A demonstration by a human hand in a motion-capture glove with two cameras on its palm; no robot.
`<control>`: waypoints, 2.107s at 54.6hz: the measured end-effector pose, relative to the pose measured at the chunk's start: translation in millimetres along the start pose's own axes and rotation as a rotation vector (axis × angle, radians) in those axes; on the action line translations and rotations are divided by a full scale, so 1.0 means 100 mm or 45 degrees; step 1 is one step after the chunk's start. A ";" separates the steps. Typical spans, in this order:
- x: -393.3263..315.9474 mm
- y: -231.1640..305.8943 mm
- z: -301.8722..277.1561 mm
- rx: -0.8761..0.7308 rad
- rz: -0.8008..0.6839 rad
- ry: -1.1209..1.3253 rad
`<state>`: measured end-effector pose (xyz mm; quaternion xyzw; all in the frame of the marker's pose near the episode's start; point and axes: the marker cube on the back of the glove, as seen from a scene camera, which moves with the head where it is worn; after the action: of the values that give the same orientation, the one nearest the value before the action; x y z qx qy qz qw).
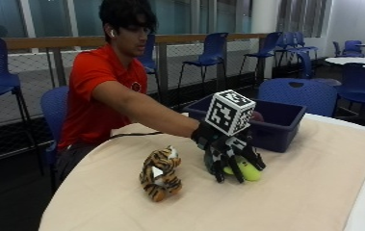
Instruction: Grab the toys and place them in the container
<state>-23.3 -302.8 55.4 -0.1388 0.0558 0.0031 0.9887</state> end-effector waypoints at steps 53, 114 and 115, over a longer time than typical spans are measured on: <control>-1.78 1.23 -1.61 0.487 -0.587 -0.021; 0.96 1.29 -0.65 0.172 0.080 -0.061; 1.00 1.29 -0.62 0.169 0.090 -0.062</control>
<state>66.3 -197.1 -50.6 -0.0709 0.0367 0.0376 0.9961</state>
